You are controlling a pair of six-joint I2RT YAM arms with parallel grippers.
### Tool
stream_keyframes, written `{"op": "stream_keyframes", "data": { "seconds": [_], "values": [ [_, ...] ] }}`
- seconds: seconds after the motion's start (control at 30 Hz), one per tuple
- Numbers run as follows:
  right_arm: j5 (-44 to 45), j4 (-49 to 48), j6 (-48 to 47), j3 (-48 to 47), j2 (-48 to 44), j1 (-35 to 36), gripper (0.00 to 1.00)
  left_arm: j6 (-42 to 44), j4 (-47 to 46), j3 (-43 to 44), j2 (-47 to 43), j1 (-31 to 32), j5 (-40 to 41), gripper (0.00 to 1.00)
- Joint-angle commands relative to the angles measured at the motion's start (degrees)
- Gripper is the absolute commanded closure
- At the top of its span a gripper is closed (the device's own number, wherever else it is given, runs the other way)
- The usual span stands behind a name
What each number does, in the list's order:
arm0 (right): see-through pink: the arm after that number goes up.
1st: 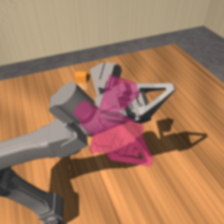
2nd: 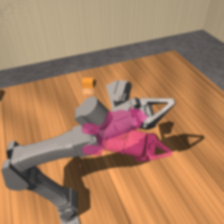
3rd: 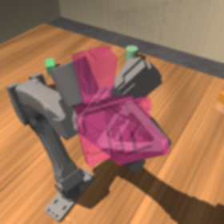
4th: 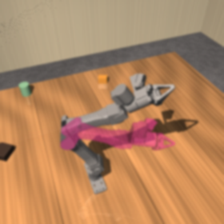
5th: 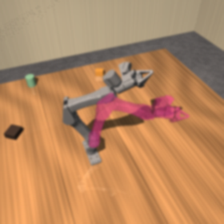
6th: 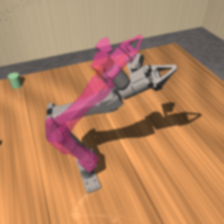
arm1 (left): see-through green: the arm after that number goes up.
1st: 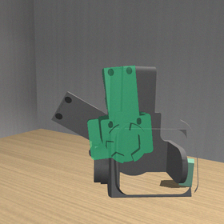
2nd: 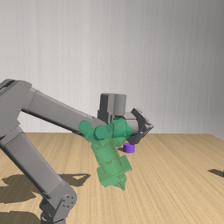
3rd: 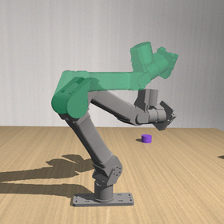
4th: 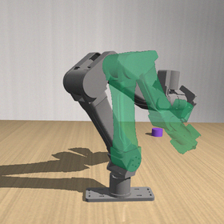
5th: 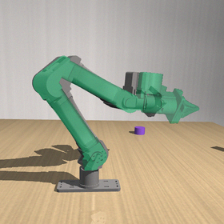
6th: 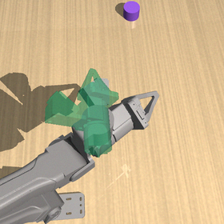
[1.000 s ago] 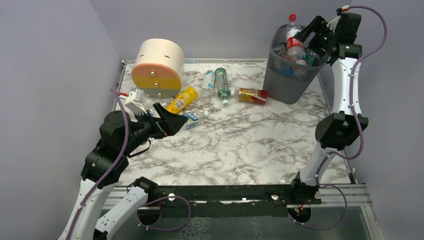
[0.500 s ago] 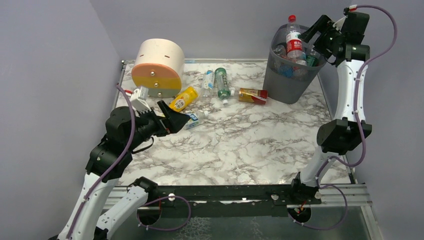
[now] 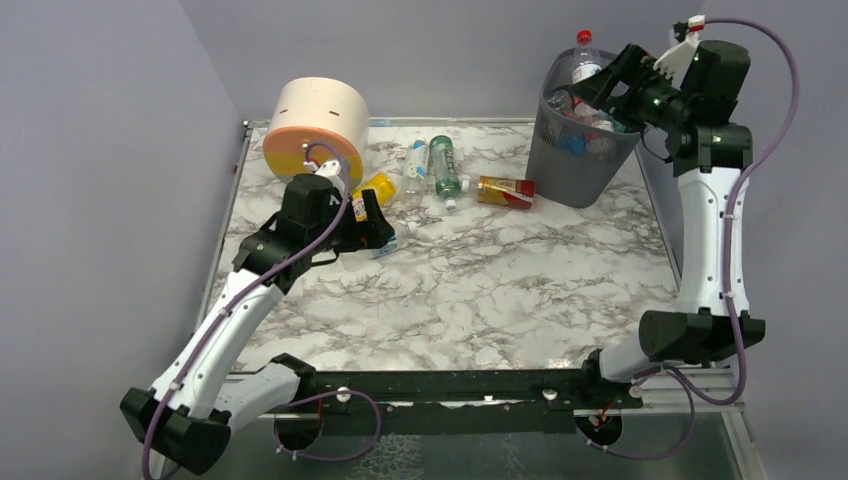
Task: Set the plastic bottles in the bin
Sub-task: Pick up the plastic bottle at the center of the board.
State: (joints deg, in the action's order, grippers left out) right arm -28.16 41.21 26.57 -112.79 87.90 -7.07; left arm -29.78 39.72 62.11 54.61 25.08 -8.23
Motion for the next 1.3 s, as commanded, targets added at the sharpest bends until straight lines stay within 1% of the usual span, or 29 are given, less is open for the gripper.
{"op": "stream_keyframes", "data": {
  "seconds": [0.0, 0.23, 0.47, 0.7, 0.83, 0.93, 1.1, 1.27],
  "values": [
    [-3.9, -2.0, 0.1, 6.1, -5.6, 5.7, 0.06, 7.4, -1.0, -0.6, 5.9, -0.4, 7.6, 0.01],
    [-2.8, -4.1, 1.5, 18.8, -13.8, 15.4, 0.06, 11.2, -3.1, 2.0, 15.2, -0.4, 13.1, 0.01],
    [-2.9, -3.4, 1.5, 26.9, -19.6, 18.5, 0.06, 13.2, -5.4, 4.3, 25.2, -1.6, 13.8, 0.01],
    [-3.6, -3.1, 1.2, 32.5, -23.5, 18.8, 0.06, 14.9, -7.3, 4.7, 31.4, -4.7, 11.0, 0.01],
    [-4.1, -3.2, 1.3, 34.0, -24.4, 18.8, 0.06, 15.6, -8.2, 4.6, 34.1, -7.7, 7.0, 0.01],
    [-4.4, -3.2, 1.1, 34.4, -24.5, 18.9, 0.06, 15.9, -8.2, 4.5, 35.6, -8.6, 4.4, 0.01],
    [-4.9, -3.9, 1.2, 35.9, -24.7, 18.9, 0.06, 15.0, -8.2, 2.5, 35.7, -8.6, 1.1, 0.02],
    [-5.5, -4.9, 1.4, 37.6, -24.8, 19.1, 0.06, 13.0, -8.4, -1.4, 32.6, -8.6, -2.1, 0.03]
  ]
}}
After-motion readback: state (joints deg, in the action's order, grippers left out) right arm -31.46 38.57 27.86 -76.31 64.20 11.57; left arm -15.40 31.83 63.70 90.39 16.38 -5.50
